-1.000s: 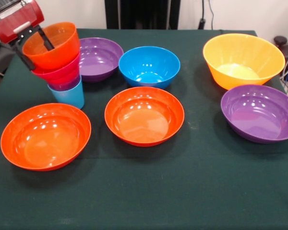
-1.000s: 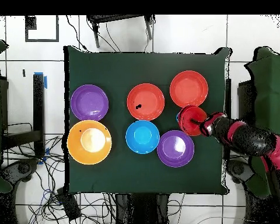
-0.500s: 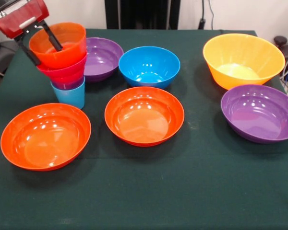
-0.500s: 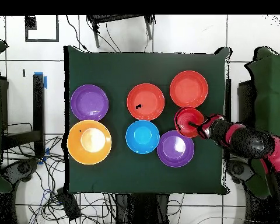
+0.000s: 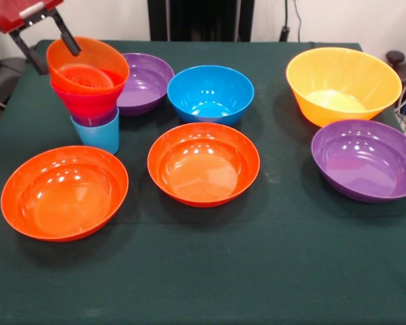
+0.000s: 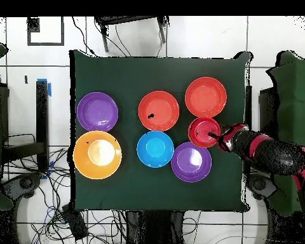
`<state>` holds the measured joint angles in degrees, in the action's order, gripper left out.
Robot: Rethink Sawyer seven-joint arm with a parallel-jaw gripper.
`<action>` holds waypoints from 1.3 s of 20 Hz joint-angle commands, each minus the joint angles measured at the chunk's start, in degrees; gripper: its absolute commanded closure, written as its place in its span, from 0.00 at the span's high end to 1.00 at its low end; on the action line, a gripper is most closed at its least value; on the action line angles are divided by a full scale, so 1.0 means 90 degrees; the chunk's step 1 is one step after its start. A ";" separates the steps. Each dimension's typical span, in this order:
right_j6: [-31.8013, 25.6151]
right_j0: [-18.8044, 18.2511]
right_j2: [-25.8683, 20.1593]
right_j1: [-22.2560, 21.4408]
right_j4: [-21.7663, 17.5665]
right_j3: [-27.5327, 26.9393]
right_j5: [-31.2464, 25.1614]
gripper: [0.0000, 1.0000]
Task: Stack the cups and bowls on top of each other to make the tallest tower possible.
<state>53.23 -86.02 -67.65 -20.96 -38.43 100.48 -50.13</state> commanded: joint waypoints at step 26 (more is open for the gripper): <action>0.0309 -0.0213 -0.1068 -0.1778 0.1160 0.1219 -0.0018 1.00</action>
<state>53.23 -88.84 -74.85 -31.02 -30.06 105.57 -50.15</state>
